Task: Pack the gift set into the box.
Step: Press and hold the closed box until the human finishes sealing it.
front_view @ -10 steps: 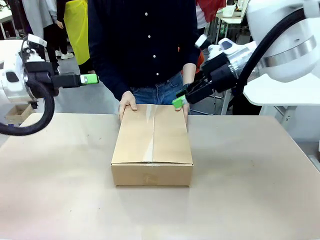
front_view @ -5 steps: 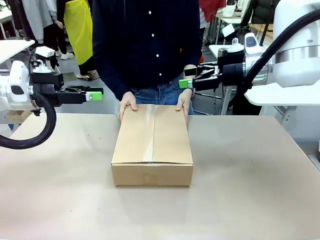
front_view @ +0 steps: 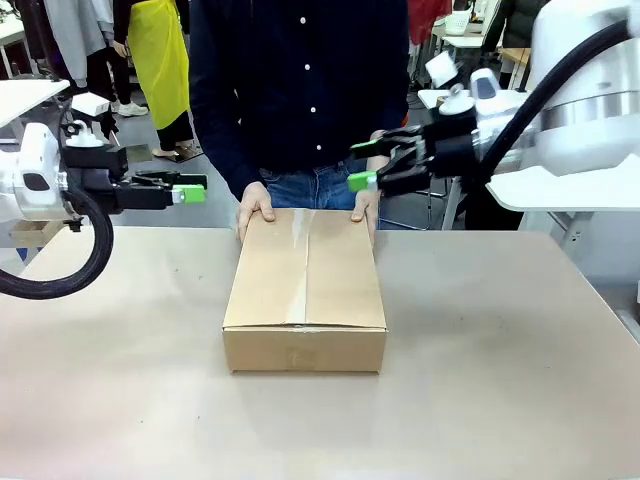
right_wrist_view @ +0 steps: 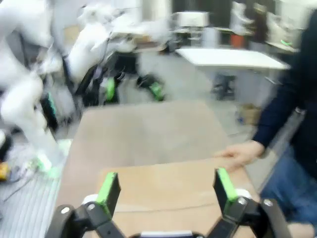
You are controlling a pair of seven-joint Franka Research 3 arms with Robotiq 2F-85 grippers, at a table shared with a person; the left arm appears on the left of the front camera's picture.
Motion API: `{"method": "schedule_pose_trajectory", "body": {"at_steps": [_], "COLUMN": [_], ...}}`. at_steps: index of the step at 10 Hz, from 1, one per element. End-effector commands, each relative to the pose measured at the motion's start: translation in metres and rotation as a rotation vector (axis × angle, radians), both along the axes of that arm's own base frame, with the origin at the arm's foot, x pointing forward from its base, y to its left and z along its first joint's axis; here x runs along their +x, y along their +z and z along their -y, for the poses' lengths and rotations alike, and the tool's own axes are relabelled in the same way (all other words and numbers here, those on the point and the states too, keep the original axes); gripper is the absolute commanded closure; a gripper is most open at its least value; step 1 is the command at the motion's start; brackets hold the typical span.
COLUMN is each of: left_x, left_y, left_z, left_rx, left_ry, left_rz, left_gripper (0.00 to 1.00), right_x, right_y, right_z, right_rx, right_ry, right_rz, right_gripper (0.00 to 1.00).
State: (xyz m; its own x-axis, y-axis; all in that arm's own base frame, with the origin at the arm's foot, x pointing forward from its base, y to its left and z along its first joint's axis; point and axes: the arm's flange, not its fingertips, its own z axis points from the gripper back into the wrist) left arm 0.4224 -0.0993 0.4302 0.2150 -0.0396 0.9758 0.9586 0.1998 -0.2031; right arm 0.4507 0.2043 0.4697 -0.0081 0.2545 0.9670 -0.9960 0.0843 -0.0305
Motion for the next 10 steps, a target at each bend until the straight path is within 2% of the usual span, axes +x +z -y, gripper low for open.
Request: {"method": "schedule_pose_trajectory", "body": {"at_steps": [1, 2, 3, 5, 6, 7, 10], "left_x": [0.019, 0.025, 0.029, 0.033, 0.037, 0.041, 0.056], "left_y": [-0.025, -0.038, -0.053, -0.077, -0.088, -0.097, -0.109], "left_z": [0.014, 0.021, 0.03, 0.052, 0.065, 0.074, 0.085], "left_rx": [0.058, 0.114, 0.14, 0.223, 0.253, 0.288, 0.325], "left_ry": [-0.032, -0.04, -0.106, -0.208, -0.234, -0.249, -0.248], "left_rz": [0.195, 0.252, 0.259, 0.327, 0.333, 0.338, 0.288], "left_gripper": [0.0, 0.0, 0.0, 0.0, 0.0, 0.0, 0.0], "right_x": [0.035, 0.045, 0.049, 0.055, 0.058, 0.06, 0.071], "right_y": [-0.048, -0.073, -0.092, -0.11, -0.118, -0.125, -0.146], "right_z": [-0.013, -0.018, -0.026, -0.033, -0.037, -0.04, -0.027], "right_rx": [0.01, -0.022, 0.008, -0.006, -0.057, -0.055, -0.141], "right_ry": [0.209, 0.177, 0.21, 0.165, 0.113, 0.132, 0.051], "right_rz": [0.108, 0.087, 0.072, 0.033, 0.006, -0.017, -0.078], "right_gripper": [0.0, 0.0, 0.0, 0.0, 0.0, 0.0, 0.0]}}
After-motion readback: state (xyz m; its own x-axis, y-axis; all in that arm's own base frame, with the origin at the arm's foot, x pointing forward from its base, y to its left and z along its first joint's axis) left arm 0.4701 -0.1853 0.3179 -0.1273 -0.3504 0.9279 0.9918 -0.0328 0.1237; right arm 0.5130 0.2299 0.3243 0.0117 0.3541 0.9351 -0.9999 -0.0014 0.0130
